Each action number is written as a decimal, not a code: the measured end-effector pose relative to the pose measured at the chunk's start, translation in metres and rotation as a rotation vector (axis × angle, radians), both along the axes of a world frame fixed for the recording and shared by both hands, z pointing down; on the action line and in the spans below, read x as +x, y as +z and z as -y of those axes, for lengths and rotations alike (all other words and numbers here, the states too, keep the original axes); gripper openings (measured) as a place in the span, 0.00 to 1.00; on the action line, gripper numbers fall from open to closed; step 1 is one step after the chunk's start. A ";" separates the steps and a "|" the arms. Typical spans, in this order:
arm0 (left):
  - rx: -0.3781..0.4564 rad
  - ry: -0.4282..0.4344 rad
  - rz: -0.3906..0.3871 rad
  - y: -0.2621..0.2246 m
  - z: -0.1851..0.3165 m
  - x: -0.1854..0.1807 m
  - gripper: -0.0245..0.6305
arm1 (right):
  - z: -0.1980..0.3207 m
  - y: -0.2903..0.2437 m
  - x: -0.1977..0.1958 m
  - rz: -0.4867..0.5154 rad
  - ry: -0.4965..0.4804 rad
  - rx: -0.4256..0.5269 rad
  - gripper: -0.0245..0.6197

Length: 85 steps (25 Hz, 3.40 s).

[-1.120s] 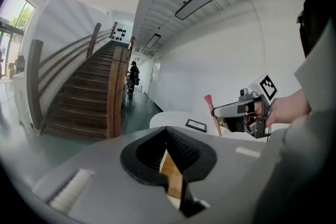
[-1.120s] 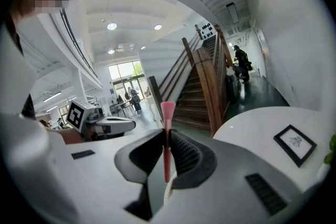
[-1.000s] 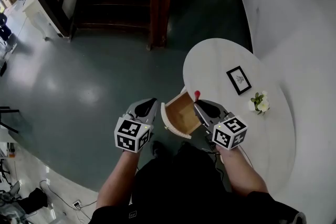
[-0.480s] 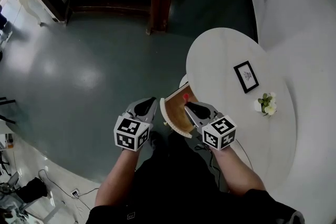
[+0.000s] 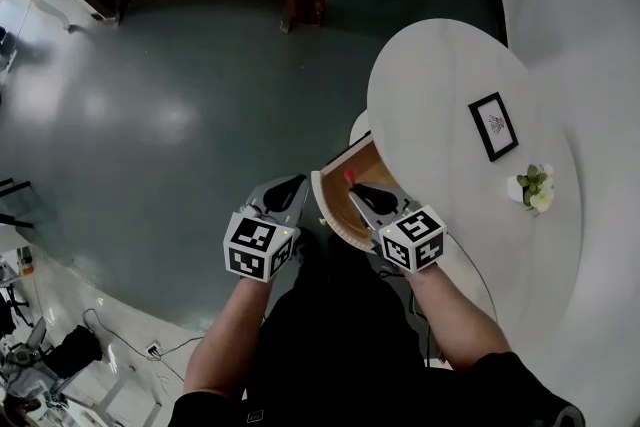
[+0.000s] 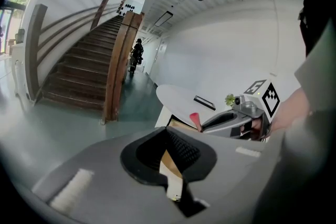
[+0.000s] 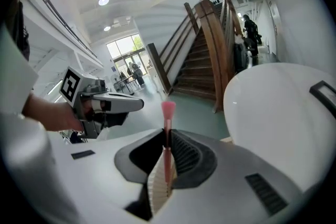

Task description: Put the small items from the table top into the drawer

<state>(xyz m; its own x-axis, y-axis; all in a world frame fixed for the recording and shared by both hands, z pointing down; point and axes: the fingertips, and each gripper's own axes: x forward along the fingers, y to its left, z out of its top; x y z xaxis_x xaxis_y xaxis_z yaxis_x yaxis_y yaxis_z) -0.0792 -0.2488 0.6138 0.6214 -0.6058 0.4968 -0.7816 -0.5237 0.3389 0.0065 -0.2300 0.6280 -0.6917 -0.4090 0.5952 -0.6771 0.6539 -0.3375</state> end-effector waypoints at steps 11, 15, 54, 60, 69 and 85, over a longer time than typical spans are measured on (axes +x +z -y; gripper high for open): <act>-0.062 0.021 0.004 0.041 -0.008 0.012 0.05 | -0.010 0.067 0.001 -0.112 -0.054 -0.068 0.12; -0.078 0.013 0.005 0.052 -0.009 0.018 0.05 | -0.019 0.096 0.004 -0.173 -0.093 -0.101 0.12; -0.109 -0.020 -0.032 0.071 -0.011 0.020 0.05 | -0.022 0.224 0.023 -0.470 -0.243 -0.228 0.12; -0.095 -0.020 -0.035 0.045 -0.017 0.012 0.05 | -0.030 0.191 0.032 -0.446 -0.155 -0.214 0.12; -0.061 -0.010 -0.050 0.002 -0.035 -0.001 0.05 | -0.055 0.130 0.036 -0.420 -0.072 -0.203 0.12; -0.006 -0.096 -0.093 -0.062 -0.051 -0.003 0.05 | -0.061 0.024 0.040 -0.204 -0.051 -0.048 0.06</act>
